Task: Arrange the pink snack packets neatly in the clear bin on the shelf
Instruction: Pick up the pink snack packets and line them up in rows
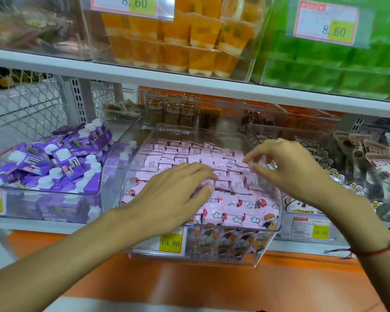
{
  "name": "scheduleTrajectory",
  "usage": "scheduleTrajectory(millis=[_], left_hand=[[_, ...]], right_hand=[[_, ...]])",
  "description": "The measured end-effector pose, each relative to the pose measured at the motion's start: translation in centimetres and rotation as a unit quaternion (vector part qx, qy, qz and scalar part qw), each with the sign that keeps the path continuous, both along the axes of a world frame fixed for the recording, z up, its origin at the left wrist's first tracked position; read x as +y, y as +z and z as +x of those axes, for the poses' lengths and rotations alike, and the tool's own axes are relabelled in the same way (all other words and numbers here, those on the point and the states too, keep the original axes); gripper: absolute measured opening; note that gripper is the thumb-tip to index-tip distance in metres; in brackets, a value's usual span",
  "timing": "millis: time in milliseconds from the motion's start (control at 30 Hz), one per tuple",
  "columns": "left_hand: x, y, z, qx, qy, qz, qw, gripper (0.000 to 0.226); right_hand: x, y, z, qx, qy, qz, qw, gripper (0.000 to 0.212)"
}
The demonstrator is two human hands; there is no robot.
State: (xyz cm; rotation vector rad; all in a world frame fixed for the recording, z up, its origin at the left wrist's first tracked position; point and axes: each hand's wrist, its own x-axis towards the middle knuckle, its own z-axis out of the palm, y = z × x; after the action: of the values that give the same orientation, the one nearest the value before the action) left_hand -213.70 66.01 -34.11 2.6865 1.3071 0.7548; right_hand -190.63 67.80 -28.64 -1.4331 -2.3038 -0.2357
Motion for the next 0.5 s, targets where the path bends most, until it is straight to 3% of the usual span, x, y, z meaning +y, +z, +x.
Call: scheduleTrajectory(millis=[67, 267, 500], left_hand=[[-0.2, -0.1, 0.7, 0.012, -0.026, -0.016, 0.999, 0.039], [0.0, -0.7, 1.5, 0.105, -0.054, -0.04, 0.992, 0.046], [0.1, -0.3, 1.6, 0.113, -0.055, -0.072, 0.989, 0.045]], right_hand=[[-0.1, 0.4, 0.2, -0.008, 0.002, -0.006, 1.0, 0.007], [-0.3, -0.9, -1.2, -0.144, -0.006, -0.049, 0.988, 0.026], [-0.1, -1.8, -1.3, -0.141, 0.024, -0.024, 0.989, 0.019]])
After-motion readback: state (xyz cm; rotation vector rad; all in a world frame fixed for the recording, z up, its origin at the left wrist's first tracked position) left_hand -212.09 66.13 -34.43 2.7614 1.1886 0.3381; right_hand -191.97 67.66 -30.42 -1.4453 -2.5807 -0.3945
